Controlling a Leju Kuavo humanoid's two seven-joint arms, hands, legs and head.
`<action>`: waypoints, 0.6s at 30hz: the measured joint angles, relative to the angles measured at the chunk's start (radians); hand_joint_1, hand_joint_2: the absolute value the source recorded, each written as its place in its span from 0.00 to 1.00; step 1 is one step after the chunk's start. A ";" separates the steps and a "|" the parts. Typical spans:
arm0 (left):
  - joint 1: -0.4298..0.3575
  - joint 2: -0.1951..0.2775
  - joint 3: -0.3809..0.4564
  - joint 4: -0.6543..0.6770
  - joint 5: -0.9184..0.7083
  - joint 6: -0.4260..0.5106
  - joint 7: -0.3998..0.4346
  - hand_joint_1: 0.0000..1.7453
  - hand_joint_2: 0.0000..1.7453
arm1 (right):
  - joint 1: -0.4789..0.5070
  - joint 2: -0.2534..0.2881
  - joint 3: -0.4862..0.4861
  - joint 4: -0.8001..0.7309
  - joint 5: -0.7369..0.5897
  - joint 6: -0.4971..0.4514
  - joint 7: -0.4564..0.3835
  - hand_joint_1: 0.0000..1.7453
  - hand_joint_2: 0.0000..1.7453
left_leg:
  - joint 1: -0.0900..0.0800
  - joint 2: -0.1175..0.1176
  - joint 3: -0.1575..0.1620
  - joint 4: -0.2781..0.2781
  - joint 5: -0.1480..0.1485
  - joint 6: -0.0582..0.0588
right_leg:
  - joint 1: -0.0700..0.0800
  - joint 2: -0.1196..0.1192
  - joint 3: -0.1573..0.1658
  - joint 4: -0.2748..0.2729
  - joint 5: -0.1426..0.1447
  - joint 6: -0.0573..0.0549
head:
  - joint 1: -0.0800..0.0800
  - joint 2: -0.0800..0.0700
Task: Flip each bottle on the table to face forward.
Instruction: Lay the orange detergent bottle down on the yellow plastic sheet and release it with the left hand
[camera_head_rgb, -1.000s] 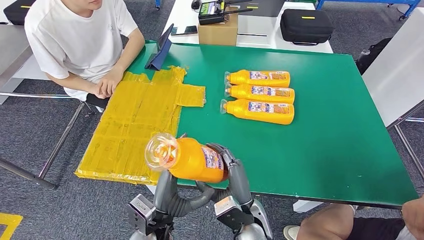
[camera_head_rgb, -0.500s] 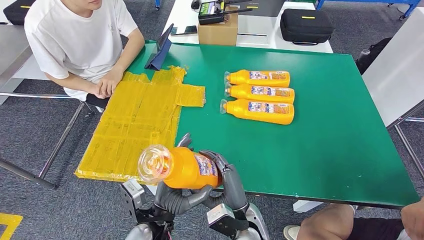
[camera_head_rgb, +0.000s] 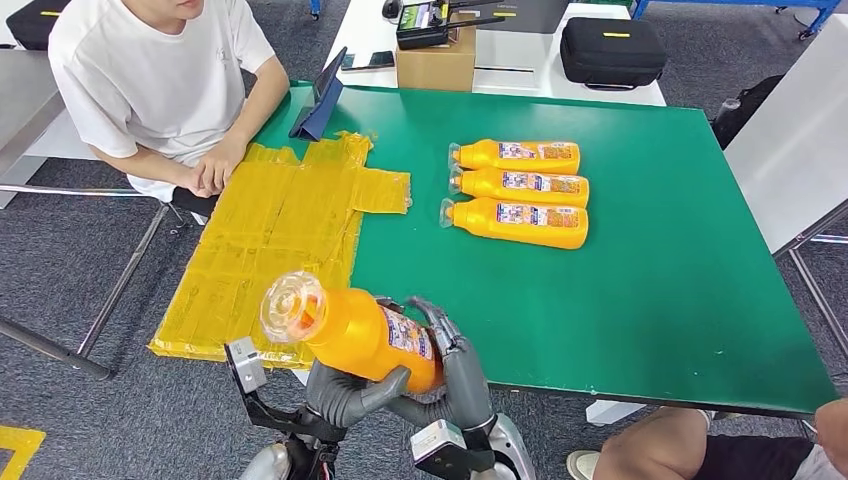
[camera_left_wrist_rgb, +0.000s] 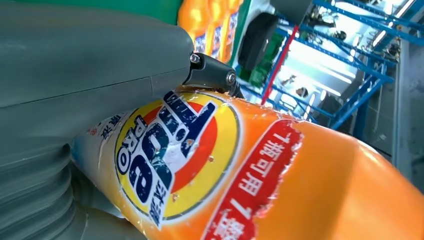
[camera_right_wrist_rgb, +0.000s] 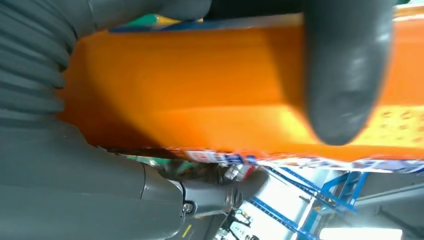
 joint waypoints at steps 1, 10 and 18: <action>0.000 0.000 0.000 0.000 0.013 -0.011 0.001 1.00 1.00 | 0.001 0.000 0.000 0.000 -0.004 -0.005 0.000 0.00 0.00 | 0.000 0.000 0.000 0.000 0.000 0.000 | 0.000 0.000 0.000 0.000 0.000 0.000 | 0.000 0.000; 0.002 0.000 0.002 -0.001 -0.065 0.063 -0.013 1.00 1.00 | 0.046 0.003 -0.002 -0.064 -0.023 -0.122 -0.079 0.00 0.00 | 0.000 0.000 0.000 0.000 0.000 0.000 | 0.000 0.000 0.000 0.000 0.000 0.000 | 0.000 0.000; 0.005 0.001 0.018 -0.014 -0.367 0.264 -0.029 1.00 1.00 | 0.103 -0.016 0.007 -0.223 -0.008 -0.323 -0.109 0.00 0.00 | 0.000 0.000 0.000 0.000 0.000 0.000 | 0.000 0.000 0.000 0.000 0.000 0.000 | 0.000 0.000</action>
